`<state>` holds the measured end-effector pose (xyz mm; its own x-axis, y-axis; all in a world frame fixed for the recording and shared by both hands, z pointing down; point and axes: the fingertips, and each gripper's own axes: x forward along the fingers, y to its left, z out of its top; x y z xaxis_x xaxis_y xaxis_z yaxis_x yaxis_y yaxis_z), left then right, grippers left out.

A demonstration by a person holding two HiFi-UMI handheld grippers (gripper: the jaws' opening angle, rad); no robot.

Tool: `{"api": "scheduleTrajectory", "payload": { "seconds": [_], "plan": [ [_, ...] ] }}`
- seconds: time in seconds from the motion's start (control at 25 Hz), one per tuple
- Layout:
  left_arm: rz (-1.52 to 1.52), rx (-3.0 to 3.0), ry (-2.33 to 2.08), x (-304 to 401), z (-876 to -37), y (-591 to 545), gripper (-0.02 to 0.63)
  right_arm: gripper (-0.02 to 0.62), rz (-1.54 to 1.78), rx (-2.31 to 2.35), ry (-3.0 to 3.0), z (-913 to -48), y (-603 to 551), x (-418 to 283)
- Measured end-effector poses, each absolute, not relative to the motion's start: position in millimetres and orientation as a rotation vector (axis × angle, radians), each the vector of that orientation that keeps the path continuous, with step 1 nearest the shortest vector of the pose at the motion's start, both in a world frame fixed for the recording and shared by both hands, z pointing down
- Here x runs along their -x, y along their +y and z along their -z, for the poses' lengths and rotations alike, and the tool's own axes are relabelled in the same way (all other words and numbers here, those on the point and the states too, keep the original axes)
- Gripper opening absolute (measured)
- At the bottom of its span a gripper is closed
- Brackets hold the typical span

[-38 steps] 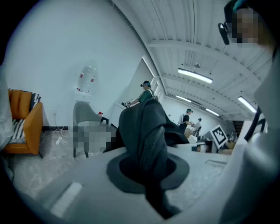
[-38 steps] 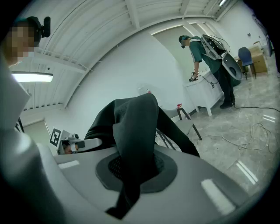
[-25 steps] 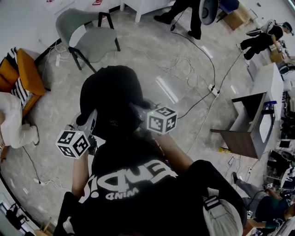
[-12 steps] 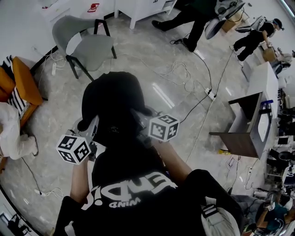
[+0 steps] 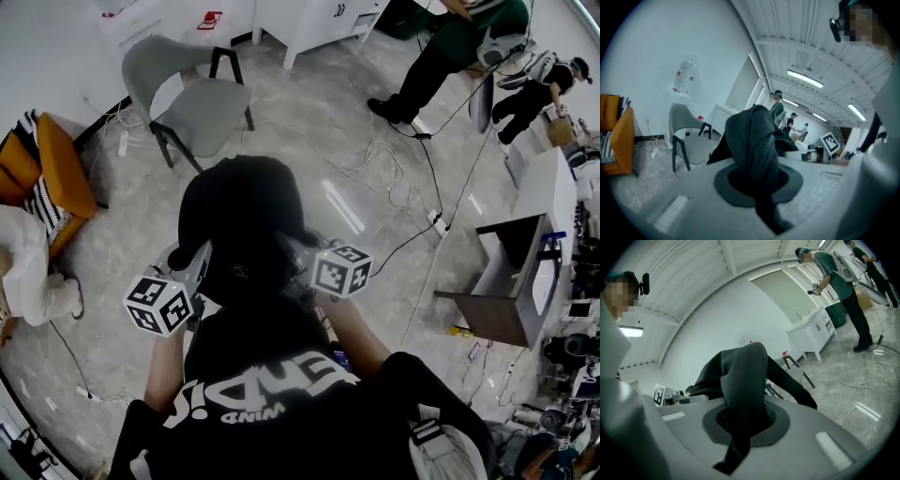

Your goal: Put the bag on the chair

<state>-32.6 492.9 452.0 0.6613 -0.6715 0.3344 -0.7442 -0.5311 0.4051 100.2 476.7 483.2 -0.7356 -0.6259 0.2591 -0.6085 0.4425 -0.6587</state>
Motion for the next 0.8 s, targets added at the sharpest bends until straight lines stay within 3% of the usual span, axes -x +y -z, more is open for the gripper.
{"api": "scheduleTrajectory", "payload": {
  "seconds": [0.8],
  "plan": [
    [-0.169,-2.306,-1.128,43.2,-437.2,274.8,0.023,0.011,1.241,1.048,2.693,-467.6,251.7,-86.8]
  ]
}}
